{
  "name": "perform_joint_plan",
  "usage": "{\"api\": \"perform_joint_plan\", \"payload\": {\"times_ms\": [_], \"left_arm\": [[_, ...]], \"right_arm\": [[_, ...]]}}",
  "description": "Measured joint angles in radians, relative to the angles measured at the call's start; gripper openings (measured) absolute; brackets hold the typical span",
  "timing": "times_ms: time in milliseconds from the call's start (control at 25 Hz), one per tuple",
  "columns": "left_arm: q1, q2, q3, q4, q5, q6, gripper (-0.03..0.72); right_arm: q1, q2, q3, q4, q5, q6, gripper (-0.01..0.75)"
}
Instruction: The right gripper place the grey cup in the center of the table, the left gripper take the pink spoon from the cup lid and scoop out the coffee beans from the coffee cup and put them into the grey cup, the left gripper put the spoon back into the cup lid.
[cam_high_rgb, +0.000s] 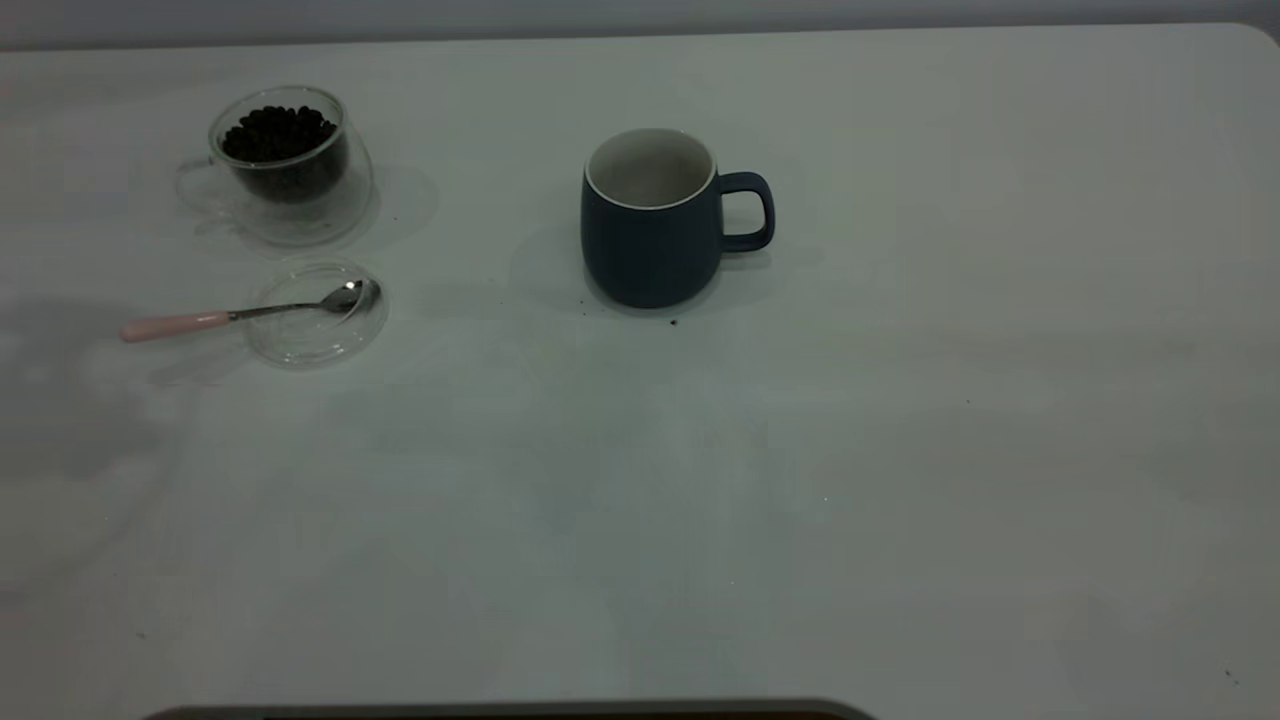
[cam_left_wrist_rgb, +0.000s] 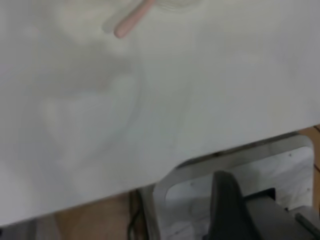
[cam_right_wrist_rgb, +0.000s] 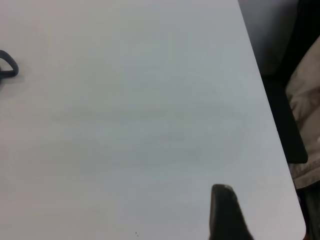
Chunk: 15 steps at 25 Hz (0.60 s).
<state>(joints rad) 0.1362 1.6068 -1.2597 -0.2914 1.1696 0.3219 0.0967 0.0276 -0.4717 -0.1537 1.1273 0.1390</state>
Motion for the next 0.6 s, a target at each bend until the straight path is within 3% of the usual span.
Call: {"api": "perform_joint_plan", "payload": {"times_ms": [240,600], "left_arm": [[-0.130,-0.188,0.141,0.126,0.000,-0.128,0.484],[-0.143,-0.581,0.438,0.185,0.000,-0.151,0.484]], "right_arm": [[0.000,0.000,0.000,0.000,0.000,0.000,0.463],[0.000,0.000,0.000,0.000,0.000,0.000,0.463]]}}
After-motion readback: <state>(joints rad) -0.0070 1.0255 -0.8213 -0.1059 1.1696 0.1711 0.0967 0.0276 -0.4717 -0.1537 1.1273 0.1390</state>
